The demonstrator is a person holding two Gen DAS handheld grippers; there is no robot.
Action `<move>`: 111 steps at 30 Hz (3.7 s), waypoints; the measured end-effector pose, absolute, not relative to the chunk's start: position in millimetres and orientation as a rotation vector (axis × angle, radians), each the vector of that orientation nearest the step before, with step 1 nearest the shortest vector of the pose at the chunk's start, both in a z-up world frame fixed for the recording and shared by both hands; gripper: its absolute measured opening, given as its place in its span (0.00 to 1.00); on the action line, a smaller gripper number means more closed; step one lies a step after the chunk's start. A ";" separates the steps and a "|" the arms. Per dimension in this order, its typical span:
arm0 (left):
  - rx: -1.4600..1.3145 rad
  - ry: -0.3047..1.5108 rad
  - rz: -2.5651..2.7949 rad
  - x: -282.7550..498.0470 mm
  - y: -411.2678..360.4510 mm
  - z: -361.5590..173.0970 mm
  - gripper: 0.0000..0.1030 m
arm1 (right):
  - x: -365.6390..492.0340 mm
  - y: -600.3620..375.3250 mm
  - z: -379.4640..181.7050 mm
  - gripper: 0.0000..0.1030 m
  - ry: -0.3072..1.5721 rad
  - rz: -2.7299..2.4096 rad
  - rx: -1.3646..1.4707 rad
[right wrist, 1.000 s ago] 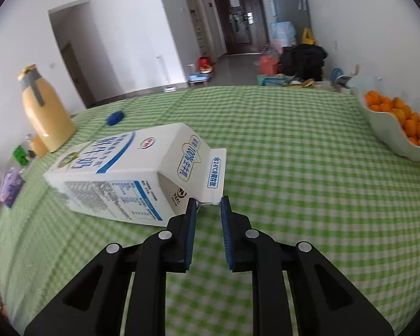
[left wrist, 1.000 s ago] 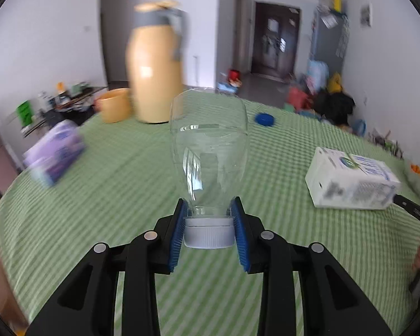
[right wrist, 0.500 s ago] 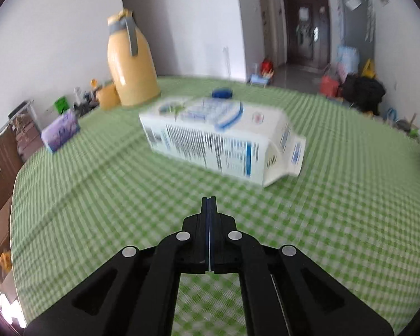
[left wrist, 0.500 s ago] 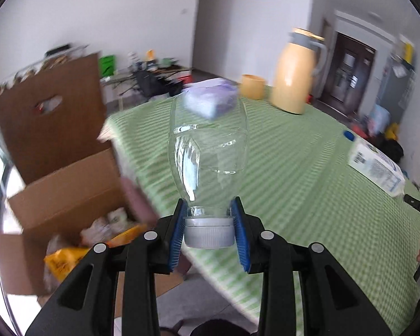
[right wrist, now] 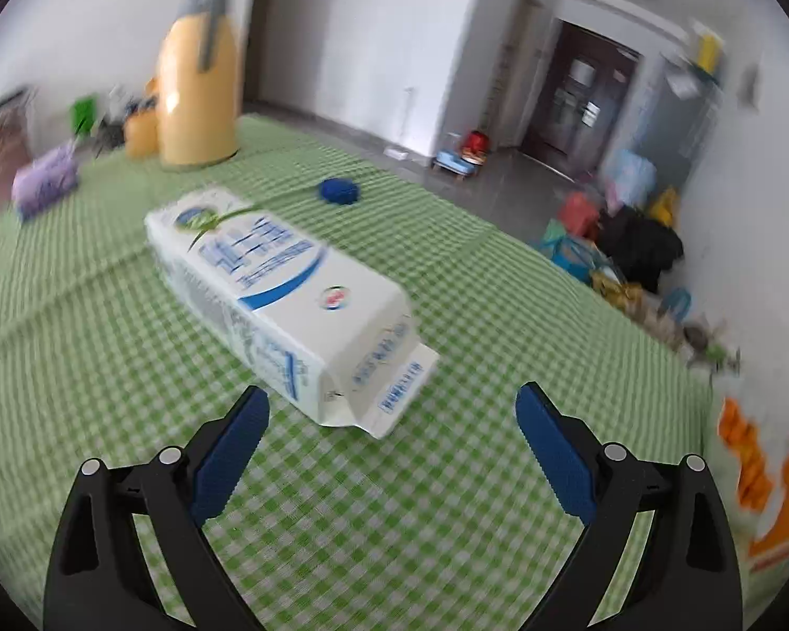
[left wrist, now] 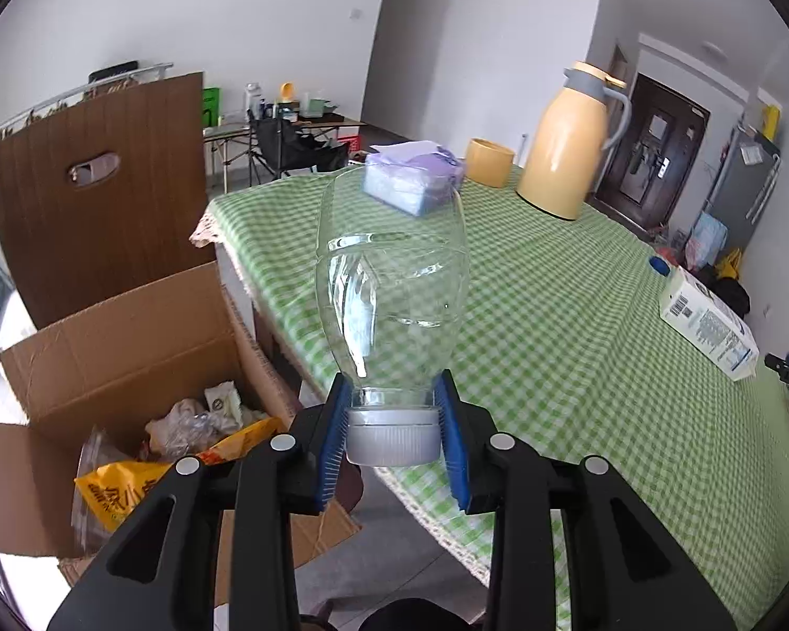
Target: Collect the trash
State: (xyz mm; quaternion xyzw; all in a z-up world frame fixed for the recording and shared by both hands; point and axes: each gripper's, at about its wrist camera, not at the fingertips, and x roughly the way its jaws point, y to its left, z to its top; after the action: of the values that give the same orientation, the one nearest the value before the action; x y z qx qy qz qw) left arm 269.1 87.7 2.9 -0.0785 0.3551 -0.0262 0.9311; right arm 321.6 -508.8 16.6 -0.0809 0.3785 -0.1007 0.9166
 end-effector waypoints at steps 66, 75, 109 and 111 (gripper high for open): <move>-0.451 0.908 0.441 187.0 343.4 -94.0 0.30 | 367.4 109.0 -26.2 0.69 0.695 1.232 -0.792; -0.484 0.942 0.487 183.9 358.9 -104.1 0.30 | 362.0 161.2 -65.7 0.74 0.736 1.296 -0.975; -0.575 0.915 0.454 186.9 382.5 -105.8 0.70 | 387.1 128.3 -26.0 0.64 0.565 0.979 -0.992; -0.547 0.900 0.446 185.3 380.4 -97.6 0.70 | 383.5 125.6 -18.7 0.69 0.582 1.006 -0.938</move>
State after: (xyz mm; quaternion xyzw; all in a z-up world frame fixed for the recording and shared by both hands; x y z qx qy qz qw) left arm 185.3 380.4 -97.6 -0.2587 0.4260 0.2108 0.8409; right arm 383.5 125.6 -18.7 -0.4265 0.2649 0.4575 0.7339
